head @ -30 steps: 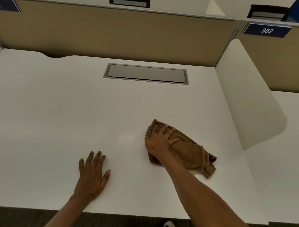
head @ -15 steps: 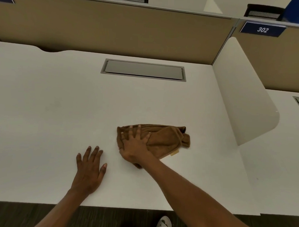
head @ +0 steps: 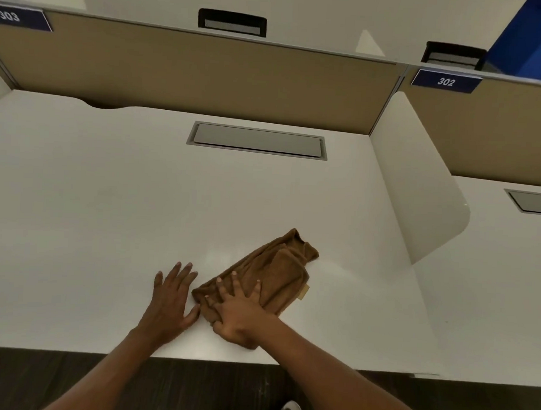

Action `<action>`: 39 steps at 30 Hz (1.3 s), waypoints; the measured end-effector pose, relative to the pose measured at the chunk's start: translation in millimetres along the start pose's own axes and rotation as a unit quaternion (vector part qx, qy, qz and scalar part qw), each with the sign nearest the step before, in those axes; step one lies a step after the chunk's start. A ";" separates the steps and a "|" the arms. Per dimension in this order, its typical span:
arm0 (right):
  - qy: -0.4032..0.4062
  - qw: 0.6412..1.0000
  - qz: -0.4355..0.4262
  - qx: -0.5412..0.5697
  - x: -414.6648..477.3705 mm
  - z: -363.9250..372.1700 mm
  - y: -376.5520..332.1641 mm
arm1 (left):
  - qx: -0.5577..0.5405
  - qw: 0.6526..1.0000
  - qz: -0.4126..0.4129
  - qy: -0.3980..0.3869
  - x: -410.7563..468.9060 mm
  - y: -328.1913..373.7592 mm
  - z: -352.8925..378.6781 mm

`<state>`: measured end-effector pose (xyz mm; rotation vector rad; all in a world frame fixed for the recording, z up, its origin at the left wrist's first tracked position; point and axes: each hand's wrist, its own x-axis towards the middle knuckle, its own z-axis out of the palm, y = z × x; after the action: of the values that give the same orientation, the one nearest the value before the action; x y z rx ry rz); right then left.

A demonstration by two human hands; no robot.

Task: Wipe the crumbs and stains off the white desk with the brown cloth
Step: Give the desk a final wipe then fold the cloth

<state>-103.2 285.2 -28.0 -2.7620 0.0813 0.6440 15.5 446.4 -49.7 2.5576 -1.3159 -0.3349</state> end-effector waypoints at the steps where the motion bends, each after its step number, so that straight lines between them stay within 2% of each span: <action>1: -0.012 1.000 -0.008 0.008 -6.8 0.4 -0.1 | -0.012 0.999 0.040 0.006 -2.4 2.7 0.2; 4: -0.055 0.996 -0.014 0.067 -26.7 -9.8 2.9 | -0.058 0.985 0.161 0.019 -5.1 19.7 -4.5; 7: -0.046 0.983 0.020 0.177 -50.1 -30.4 8.7 | -0.087 0.971 0.220 0.028 -2.8 36.9 -9.0; 9: -0.007 0.957 0.034 0.288 -67.6 -48.5 13.4 | -0.107 0.968 0.227 0.022 0.2 42.7 -11.6; 12: 0.092 0.906 0.068 0.407 -89.5 -75.1 23.7 | -0.188 0.968 0.167 0.015 9.6 54.8 -22.3; 13: 0.130 0.881 0.097 0.445 -96.0 -83.7 27.1 | -0.230 0.963 0.135 0.028 14.7 60.9 -25.6; 15: 0.179 0.796 0.148 0.559 -105.7 -96.2 33.1 | -0.323 0.942 0.072 0.060 26.8 73.6 -31.1; 16: 0.194 0.753 0.146 0.611 -110.2 -102.2 35.3 | -0.361 0.929 0.045 0.063 33.1 81.3 -35.7; 19: 0.231 0.659 0.139 0.702 -120.8 -118.7 38.5 | -0.415 0.909 0.029 0.012 52.9 103.9 -51.1; 22: 0.266 0.593 0.138 0.747 -130.8 -129.4 42.1 | -0.487 0.870 0.051 -0.061 66.7 126.0 -71.1; 25: 0.277 0.528 0.117 0.794 -144.1 -133.9 51.2 | -0.540 0.833 0.082 -0.092 73.7 142.5 -93.4; 27: 0.284 0.486 0.098 0.821 -151.4 -131.4 62.6 | -0.535 0.833 0.089 -0.106 76.2 152.4 -102.4; 30: 0.306 0.431 0.096 0.843 -153.8 -118.5 74.8 | -0.496 0.862 0.071 -0.077 77.9 167.4 -102.4; 34: 0.318 0.416 0.180 0.833 -145.9 -88.0 70.8 | -0.465 0.877 0.108 -0.055 70.2 182.1 -93.2; 36: 0.311 0.400 0.182 0.843 -146.6 -77.2 69.5 | -0.446 0.886 0.113 -0.057 67.7 187.6 -93.5; 37: 0.316 0.401 0.171 0.843 -148.9 -74.5 72.0 | -0.439 0.891 0.107 -0.051 68.4 188.9 -96.1; 39: 0.323 0.433 0.155 0.827 -155.6 -72.1 80.1 | -0.426 0.899 0.095 -0.035 72.7 189.7 -103.7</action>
<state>-222.1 184.8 79.7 -0.7654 0.8433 -0.4558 -55.6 291.6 101.9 1.6815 -1.0832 -0.7668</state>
